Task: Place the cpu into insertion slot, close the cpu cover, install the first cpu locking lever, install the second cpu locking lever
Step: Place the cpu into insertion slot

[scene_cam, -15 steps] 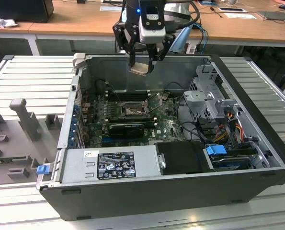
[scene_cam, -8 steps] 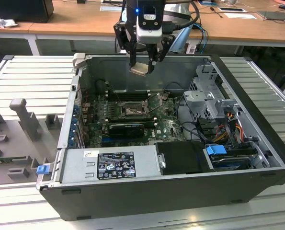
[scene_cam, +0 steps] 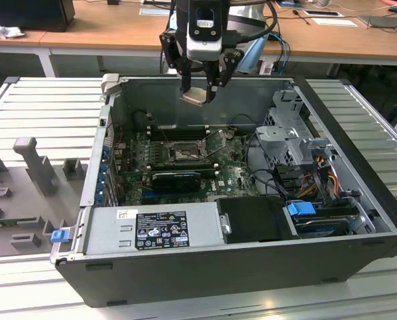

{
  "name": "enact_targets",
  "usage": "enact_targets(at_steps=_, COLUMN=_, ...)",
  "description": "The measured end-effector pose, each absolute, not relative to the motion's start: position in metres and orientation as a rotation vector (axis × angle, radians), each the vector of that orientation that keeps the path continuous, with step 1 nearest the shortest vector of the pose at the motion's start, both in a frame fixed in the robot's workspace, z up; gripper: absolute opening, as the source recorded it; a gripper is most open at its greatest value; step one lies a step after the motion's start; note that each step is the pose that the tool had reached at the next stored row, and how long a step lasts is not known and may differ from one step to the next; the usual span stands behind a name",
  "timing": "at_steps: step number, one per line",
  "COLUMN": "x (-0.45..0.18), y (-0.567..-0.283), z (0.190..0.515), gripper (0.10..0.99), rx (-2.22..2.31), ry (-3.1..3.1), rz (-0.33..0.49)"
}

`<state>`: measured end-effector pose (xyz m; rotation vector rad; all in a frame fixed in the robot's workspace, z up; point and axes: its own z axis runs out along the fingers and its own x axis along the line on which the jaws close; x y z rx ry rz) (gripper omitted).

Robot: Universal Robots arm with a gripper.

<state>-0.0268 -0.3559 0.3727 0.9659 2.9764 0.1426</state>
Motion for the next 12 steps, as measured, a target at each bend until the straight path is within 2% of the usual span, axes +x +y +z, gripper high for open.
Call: enact_targets(at_steps=12, x=-0.0268, y=-0.3558, z=0.3725, gripper=0.529, rx=1.067, ry=2.938, rz=0.142)
